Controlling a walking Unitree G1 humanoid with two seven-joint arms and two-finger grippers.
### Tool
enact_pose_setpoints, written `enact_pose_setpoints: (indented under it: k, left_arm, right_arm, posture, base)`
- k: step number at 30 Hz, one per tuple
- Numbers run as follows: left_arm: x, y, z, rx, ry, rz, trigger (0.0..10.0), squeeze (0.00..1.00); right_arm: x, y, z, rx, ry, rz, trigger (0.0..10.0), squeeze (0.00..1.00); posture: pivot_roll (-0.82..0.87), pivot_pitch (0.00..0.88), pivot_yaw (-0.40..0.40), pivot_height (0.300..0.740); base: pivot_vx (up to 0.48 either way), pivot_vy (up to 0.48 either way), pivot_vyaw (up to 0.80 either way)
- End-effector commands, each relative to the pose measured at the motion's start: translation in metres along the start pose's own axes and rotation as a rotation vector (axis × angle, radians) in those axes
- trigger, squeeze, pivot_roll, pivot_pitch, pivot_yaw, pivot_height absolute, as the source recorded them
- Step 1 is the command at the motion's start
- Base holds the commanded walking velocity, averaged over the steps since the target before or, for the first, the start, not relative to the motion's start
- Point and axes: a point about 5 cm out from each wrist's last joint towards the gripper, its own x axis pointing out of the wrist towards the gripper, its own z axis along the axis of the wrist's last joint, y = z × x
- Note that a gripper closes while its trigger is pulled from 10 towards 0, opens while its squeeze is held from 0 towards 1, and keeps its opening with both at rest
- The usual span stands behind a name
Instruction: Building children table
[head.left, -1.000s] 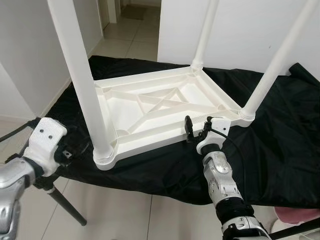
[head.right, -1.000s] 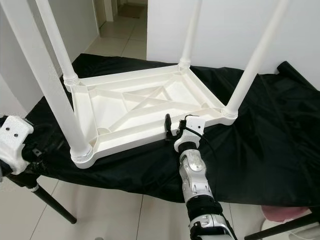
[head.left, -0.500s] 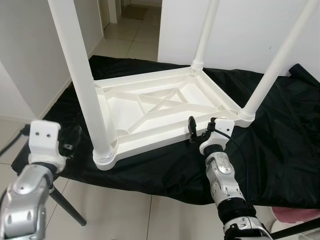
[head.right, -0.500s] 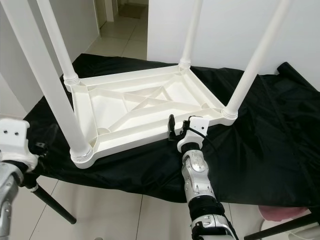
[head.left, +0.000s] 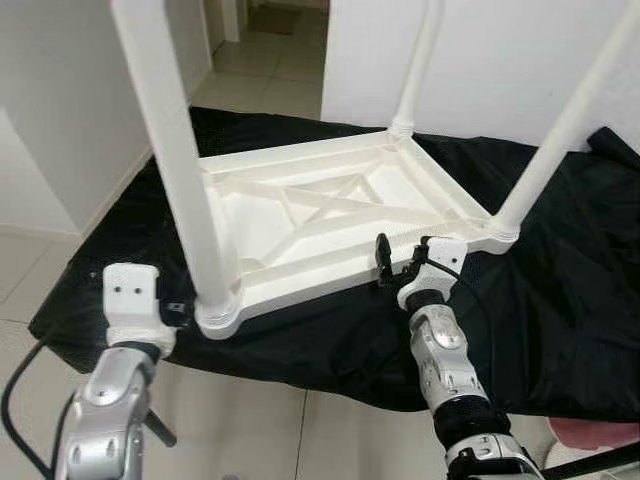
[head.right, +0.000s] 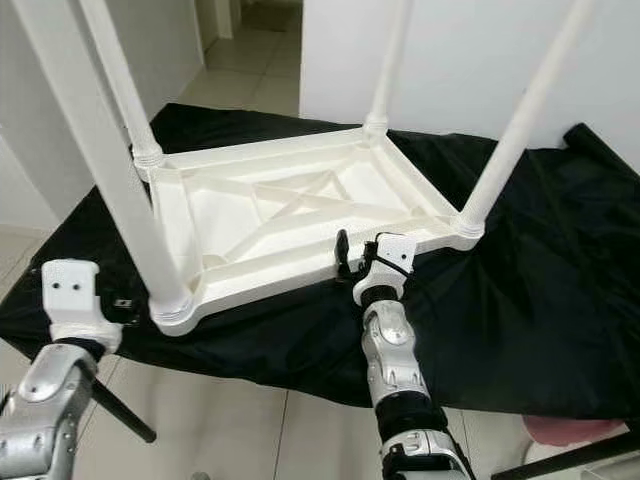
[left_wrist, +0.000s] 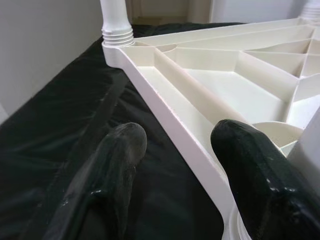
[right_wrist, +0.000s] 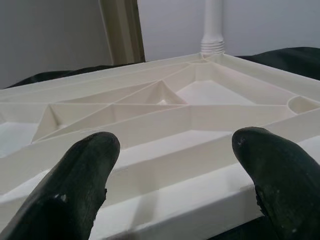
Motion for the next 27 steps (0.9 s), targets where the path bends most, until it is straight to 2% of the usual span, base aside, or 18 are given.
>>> enact_pose_setpoints:
  k: [1,8,14,16,19,21,23,27]
  left_arm:
    - [0.007,-0.011,-0.001,-0.019,-0.008,-0.047,10.0,0.0]
    - [0.028,-0.025,-0.005,-0.07,-0.041,-0.144,10.0,0.0]
    - [0.032,-0.028,-0.007,-0.093,-0.048,-0.153,10.0,0.0]
    - [0.04,-0.027,-0.009,-0.116,-0.058,-0.146,10.0,0.0]
    - [0.047,-0.024,-0.01,-0.16,-0.067,-0.149,10.0,0.0]
    - [0.05,-0.026,-0.01,-0.16,-0.066,-0.179,10.0,0.0]
    - [0.047,-0.047,-0.008,-0.163,-0.066,-0.372,10.0,0.0]
    - [0.035,-0.072,-0.003,-0.109,-0.066,-0.573,10.0,0.0]
  right_arm:
    - [-0.005,-0.006,-0.003,-0.016,0.009,-0.033,10.0,0.0]
    - [-0.012,-0.02,-0.009,-0.063,0.038,-0.126,10.0,0.0]
    - [-0.013,-0.021,-0.009,-0.061,0.039,-0.13,10.0,0.0]
    - [-0.014,-0.023,-0.008,-0.067,0.035,-0.144,10.0,0.0]
    - [-0.015,-0.026,-0.005,-0.072,0.027,-0.156,10.0,0.0]
    - [-0.016,-0.028,-0.004,-0.078,0.028,-0.162,10.0,0.0]
    - [-0.021,-0.032,-0.006,-0.09,0.035,-0.163,10.0,0.0]
    - [-0.024,-0.034,-0.007,-0.101,0.041,-0.155,10.0,0.0]
  posture:
    - [0.07,0.053,-0.016,0.74]
    - [0.04,0.072,-0.018,0.74]
    - [0.04,0.072,-0.018,0.74]
    - [0.01,0.09,-0.021,0.74]
    - [0.0,0.099,-0.021,0.74]
    - [-0.01,0.101,-0.023,0.74]
    - [-0.01,0.111,-0.028,0.74]
    - [-0.02,0.111,-0.027,0.74]
  base:
    - [0.0,0.0,0.0]
    - [0.0,0.0,0.0]
    - [0.0,0.0,0.0]
    - [0.0,0.0,0.0]
    - [0.0,0.0,0.0]
    - [0.0,0.0,0.0]
    - [0.0,0.0,0.0]
    - [0.0,0.0,0.0]
